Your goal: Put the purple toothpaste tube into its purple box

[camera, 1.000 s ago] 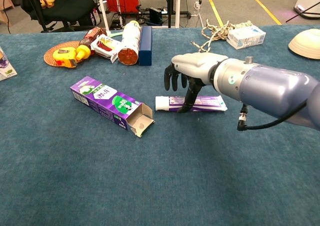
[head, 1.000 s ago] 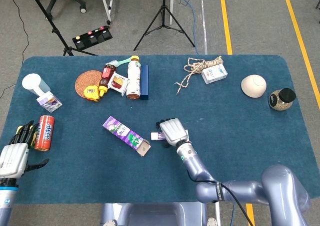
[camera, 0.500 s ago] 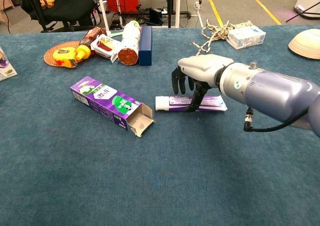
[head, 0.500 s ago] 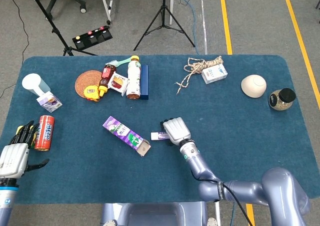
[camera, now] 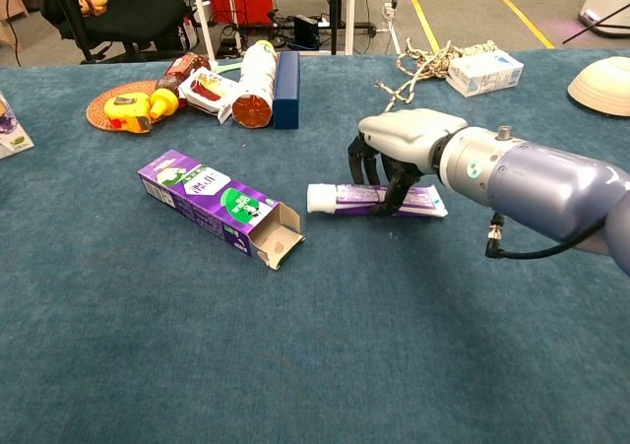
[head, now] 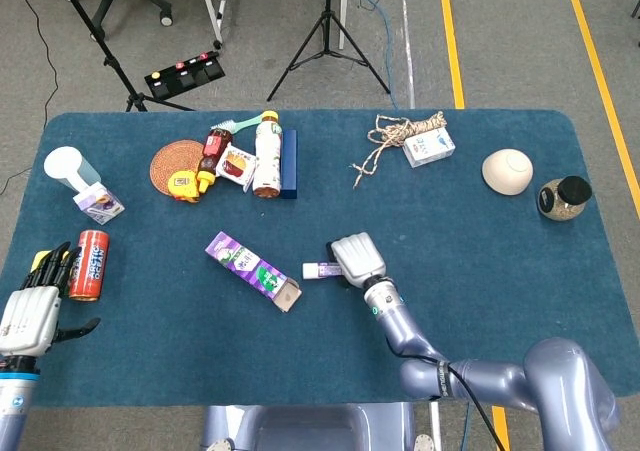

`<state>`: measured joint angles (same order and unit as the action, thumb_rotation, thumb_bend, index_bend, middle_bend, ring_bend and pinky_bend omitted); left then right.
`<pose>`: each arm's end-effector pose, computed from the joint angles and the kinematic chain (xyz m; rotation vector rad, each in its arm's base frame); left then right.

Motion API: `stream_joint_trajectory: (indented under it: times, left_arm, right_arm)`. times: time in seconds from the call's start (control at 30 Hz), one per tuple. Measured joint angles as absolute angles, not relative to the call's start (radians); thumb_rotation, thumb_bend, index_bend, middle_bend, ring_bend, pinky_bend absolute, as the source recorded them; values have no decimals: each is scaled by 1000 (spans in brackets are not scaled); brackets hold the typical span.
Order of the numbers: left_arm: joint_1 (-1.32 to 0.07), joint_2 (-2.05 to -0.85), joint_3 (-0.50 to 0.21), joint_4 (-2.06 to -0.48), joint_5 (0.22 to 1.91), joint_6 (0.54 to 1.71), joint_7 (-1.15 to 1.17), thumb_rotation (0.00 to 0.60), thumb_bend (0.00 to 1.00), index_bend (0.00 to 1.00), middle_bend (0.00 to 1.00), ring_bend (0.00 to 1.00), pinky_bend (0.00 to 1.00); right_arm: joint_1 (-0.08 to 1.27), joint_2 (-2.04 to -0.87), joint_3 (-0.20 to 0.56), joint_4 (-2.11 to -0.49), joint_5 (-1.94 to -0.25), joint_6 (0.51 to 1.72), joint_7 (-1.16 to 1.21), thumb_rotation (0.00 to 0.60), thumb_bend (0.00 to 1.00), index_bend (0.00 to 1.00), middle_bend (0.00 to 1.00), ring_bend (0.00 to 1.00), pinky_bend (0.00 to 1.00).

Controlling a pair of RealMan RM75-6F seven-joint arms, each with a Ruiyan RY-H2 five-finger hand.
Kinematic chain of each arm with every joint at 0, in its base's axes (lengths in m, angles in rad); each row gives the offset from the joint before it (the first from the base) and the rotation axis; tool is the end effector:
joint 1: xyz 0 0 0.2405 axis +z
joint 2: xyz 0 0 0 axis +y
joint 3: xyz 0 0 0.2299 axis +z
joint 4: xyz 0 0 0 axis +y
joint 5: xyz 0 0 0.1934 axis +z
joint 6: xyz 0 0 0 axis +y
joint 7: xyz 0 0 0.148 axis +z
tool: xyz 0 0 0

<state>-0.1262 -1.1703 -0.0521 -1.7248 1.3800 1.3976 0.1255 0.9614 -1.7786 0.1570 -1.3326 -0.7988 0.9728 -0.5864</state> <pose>-0.2672 0.1896 0.1317 -1.3722 -1.0336 -0.8550 -0.0815 -0.3359 -0.0645 1.9319 -0.9068 0.7885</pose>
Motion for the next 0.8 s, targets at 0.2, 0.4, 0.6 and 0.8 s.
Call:
stream_joint_trajectory:
  times: [0.2,0.4,0.6,0.8]
  left_arm:
    - [-127,-1172,-51,-1724,1380,1396,128,600,90,0,0,0,161]
    - [-135,-1178,-47,-1722,1400,1393,139,600,90,0,0,0,161]
    - [-163,-1186,-43,-1723,1437,1372,181,600,90,0,0,0,161]
    - [-240,-1172,-59,-1708,1487,1310,220,600,90,0,0,0,161]
  right_arm:
    - [950,-1776,163,-1335,-815,969,-578,600,445,552,560,557,662]
    - [933,-1720,164,-1410,-859,983,-570,600,461,569,575,573,675]
    - [901,-1611,160,-1528,-912,1016,-564,600,465,570,576,574,675]
    - [866,-1520,158,-1603,-931,1035,-554,600,465,572,577,575,677]
